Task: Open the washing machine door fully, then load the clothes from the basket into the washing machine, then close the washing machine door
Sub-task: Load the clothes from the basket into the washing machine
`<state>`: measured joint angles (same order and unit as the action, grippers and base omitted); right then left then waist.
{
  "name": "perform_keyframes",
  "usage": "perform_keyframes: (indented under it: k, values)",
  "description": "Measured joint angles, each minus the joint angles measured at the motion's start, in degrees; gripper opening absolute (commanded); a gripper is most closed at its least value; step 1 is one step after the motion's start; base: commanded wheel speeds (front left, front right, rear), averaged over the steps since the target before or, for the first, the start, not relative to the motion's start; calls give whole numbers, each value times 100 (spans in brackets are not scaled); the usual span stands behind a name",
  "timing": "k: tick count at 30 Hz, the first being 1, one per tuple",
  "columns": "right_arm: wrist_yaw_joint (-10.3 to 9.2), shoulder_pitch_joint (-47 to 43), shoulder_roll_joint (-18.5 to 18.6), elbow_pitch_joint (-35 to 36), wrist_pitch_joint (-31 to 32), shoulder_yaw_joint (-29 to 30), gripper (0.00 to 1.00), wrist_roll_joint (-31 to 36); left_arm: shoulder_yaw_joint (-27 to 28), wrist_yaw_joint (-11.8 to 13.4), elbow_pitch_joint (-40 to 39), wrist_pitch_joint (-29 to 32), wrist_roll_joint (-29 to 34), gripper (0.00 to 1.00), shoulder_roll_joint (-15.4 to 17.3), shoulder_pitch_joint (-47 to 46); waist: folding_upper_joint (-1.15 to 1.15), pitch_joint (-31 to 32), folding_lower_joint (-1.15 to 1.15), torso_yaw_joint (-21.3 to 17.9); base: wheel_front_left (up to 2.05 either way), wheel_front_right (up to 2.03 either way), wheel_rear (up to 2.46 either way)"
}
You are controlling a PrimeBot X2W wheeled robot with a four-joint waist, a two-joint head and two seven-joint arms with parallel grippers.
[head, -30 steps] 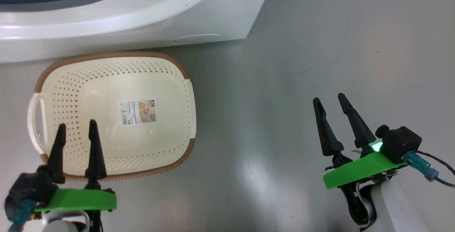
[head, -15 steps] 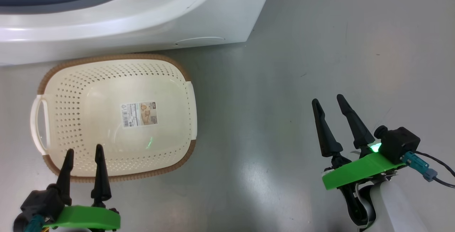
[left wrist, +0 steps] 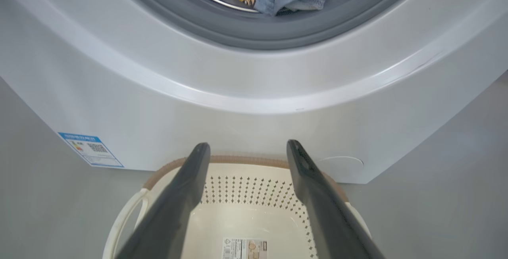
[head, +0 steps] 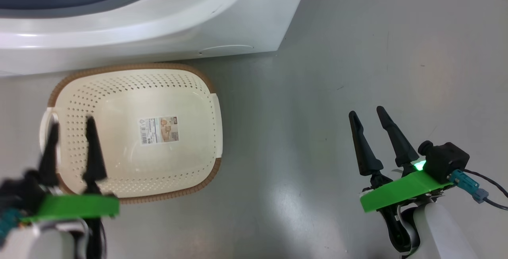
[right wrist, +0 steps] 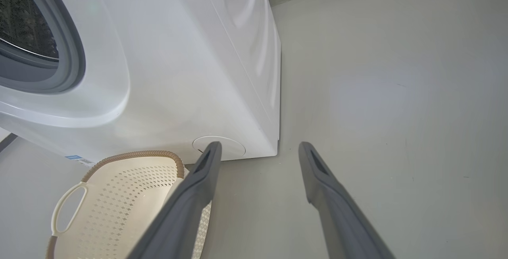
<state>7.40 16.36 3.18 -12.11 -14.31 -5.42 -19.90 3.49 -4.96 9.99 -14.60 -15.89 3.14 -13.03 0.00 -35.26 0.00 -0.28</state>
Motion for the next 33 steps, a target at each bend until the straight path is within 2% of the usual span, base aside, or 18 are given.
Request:
perform_keyframes:
  k: [8, 16, 24, 33]
  values:
    - [0, 1, 1, -8, 0, -22, 100, -18, -9, 0, -962, 408, 8, 100, 287, -886, 0, 26, 0, -4, 0, 0, 0]
    - [0, 3, 1, -26, 0, -99, 100, -44, -247, -3, -1032, 697, 24, 100, 397, -1822, 0, 0, 0, -78, 0, 0, 0]
    - [0, 4, 1, -32, 0, -121, 100, -102, -400, -32, -367, 1017, -5, 100, 437, -2835, 0, -46, 0, -170, 0, 0, 0]
    - [0, 4, 0, -45, 0, -124, 100, -143, -655, -137, 902, 2161, -398, 100, 581, -3989, 0, -80, 0, -182, 0, 0, 0]
